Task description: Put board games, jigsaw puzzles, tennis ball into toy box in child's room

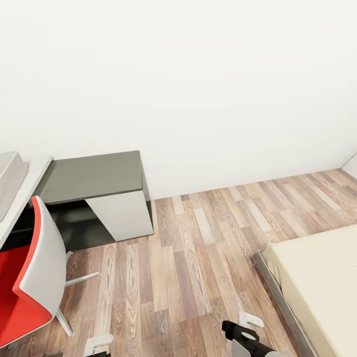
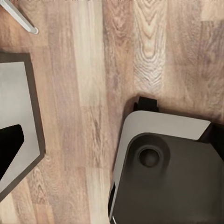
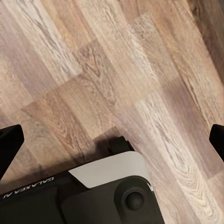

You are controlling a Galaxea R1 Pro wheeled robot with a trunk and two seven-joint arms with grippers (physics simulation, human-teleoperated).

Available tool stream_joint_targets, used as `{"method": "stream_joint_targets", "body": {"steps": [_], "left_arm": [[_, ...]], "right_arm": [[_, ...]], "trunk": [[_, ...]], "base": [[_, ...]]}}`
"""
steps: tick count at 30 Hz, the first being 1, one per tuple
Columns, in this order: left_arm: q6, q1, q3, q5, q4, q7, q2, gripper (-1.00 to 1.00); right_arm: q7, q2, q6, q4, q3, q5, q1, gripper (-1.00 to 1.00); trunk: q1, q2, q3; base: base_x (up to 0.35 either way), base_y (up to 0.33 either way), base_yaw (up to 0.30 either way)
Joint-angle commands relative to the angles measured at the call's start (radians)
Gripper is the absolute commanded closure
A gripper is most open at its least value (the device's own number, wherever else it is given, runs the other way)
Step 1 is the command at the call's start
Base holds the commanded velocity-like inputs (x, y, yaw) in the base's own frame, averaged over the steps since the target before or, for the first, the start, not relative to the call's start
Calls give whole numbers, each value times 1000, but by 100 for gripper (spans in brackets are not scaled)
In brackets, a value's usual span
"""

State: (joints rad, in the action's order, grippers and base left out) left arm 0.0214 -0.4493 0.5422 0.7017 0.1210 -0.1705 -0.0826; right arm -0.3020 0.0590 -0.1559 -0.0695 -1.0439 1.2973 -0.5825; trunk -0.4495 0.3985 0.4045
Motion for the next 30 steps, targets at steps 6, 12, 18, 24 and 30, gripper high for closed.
{"method": "stream_joint_targets", "body": {"steps": [6,12,18,24,30], "left_arm": [[2,0,9,9,2,-5,0,-100],[2,0,9,9,1,-5,0,-100],[2,0,9,9,0,-6,0,-100],[2,1,9,9,0,-6,0,-100],[2,4,9,9,0,-6,0,-100]], "right_arm": [[-5,3,-4,0,-8,8,0,-100],[-5,5,-4,0,-8,7,0,-100],[-4,7,-5,0,-8,7,3,-100],[-4,7,-41,1,-8,6,4,-100],[-4,7,-76,1,-8,6,6,-100]], "trunk": [[-1,1,-8],[-1,1,-17],[-1,1,-27],[-1,1,-37],[-1,1,-47]], "base": [[0,0,0],[0,0,14],[0,0,58],[0,0,67],[0,0,71]]}}
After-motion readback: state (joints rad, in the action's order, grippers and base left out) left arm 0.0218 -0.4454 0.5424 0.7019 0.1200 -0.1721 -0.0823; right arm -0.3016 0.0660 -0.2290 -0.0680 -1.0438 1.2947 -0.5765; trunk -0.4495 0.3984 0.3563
